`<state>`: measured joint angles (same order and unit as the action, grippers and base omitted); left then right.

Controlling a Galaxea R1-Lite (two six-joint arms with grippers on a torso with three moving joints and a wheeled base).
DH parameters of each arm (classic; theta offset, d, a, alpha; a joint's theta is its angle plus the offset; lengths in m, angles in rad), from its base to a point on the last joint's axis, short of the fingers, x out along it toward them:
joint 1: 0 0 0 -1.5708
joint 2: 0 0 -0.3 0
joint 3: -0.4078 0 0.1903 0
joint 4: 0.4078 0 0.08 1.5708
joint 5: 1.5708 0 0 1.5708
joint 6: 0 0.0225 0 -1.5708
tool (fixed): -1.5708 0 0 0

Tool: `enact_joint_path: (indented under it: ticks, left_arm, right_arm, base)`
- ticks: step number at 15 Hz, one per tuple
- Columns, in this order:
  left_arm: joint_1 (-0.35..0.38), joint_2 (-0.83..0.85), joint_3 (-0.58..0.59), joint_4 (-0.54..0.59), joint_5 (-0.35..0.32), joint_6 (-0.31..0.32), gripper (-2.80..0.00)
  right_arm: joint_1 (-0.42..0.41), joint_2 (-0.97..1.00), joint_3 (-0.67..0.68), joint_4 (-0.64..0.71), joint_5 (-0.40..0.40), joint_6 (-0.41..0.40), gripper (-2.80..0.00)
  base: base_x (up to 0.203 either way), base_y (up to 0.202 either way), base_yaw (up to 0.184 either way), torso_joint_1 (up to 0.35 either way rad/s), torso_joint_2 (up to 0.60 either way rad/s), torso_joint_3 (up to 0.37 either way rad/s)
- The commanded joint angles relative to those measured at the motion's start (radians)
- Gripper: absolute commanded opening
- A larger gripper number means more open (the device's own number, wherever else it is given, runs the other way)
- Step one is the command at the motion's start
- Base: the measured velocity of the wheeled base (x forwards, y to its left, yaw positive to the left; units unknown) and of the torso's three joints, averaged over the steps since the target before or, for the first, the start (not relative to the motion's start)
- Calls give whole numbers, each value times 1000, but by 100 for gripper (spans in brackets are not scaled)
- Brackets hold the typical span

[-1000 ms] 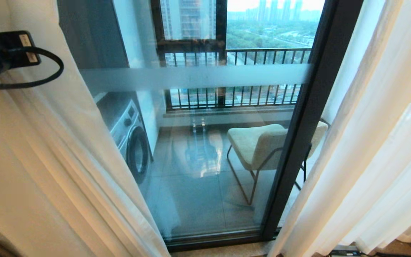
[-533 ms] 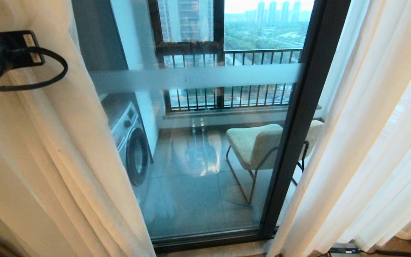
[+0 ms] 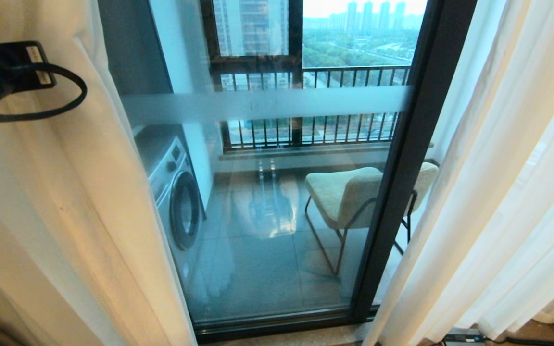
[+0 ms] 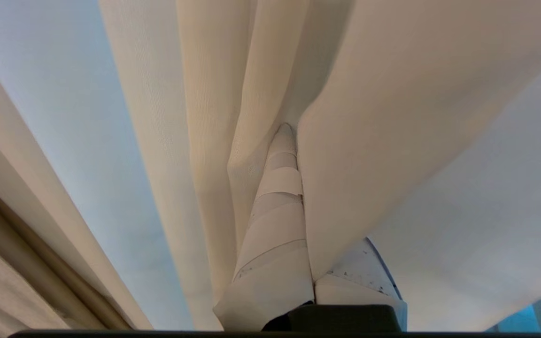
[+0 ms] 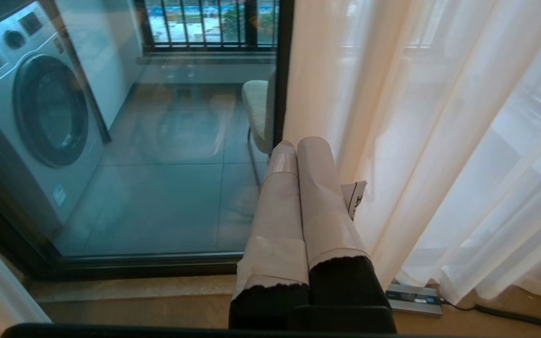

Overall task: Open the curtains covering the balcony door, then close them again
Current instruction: Pull the inner curtains open on both sides

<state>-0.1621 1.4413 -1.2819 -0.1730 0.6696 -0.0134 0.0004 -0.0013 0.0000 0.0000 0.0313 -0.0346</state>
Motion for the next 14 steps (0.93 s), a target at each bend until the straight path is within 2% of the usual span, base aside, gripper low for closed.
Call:
enact_joint_path:
  ticks: [1,6,14]
  left_arm:
    - [0,-4,1,-2,2,-2,-280]
    - [0,-9,1,0,4,-26,-280]
    - [1,-7,4,0,4,-28,-280]
  right_arm:
    - [1,1,0,0,1,-1,-280]
    - [1,1,0,0,1,-1,-280]
    - [1,1,0,0,1,0,-280]
  base:
    - [0,0,0,0,0,0]
    - [2,13,1,-2,-1,1]
    - [1,181,-2,0,3,0]
